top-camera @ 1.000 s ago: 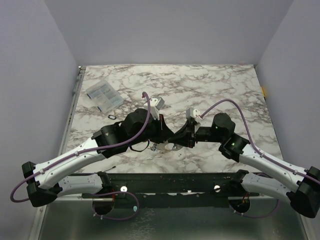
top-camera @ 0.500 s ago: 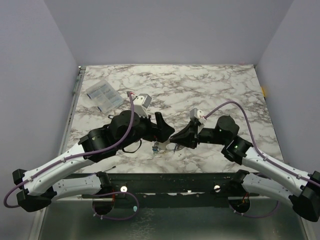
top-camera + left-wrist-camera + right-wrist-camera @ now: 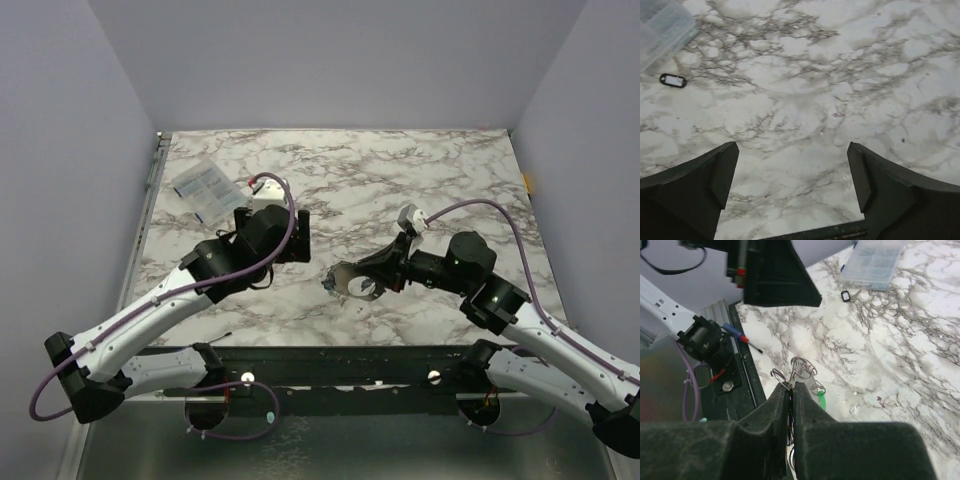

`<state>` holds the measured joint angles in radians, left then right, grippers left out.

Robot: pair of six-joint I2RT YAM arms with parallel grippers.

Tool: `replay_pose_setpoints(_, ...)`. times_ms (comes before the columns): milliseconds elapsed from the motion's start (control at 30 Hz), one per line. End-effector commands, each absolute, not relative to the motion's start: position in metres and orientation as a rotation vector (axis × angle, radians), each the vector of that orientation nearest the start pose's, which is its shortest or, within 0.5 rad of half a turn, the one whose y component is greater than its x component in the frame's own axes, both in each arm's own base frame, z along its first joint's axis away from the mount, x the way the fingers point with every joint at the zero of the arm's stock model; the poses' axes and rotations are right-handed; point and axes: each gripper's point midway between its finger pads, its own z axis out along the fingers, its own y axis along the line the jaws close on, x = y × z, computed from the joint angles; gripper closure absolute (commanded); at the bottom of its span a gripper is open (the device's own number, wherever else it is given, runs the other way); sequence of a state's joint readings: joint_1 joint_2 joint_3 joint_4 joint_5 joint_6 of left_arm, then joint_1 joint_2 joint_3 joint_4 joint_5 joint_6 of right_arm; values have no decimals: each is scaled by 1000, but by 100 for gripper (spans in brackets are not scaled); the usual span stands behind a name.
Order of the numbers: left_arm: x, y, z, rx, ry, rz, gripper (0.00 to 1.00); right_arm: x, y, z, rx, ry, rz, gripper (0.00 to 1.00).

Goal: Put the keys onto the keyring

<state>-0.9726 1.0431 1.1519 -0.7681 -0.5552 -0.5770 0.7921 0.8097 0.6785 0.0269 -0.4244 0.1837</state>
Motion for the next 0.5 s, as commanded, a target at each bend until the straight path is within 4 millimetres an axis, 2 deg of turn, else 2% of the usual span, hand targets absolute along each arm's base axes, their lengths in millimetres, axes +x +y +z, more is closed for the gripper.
replay_pose_setpoints(0, 257, -149, 220, 60, 2246, -114, 1, 176, 266, 275, -738, 1595, 992, 99)
replay_pose_setpoints(167, 290, -100, 180, -58, 2338, 9, 8, 191, 247, 267, -648, 1708, 858, 99)
replay_pose_setpoints(333, 313, -62, 134, -112, 2418, 5, 16, 192, 239, 259, -650, 1766, 806, 99)
replay_pose_setpoints(467, 330, -41, 104, -171, 2463, -28, 31, 188, 237, 255, -673, 1795, 805, 99)
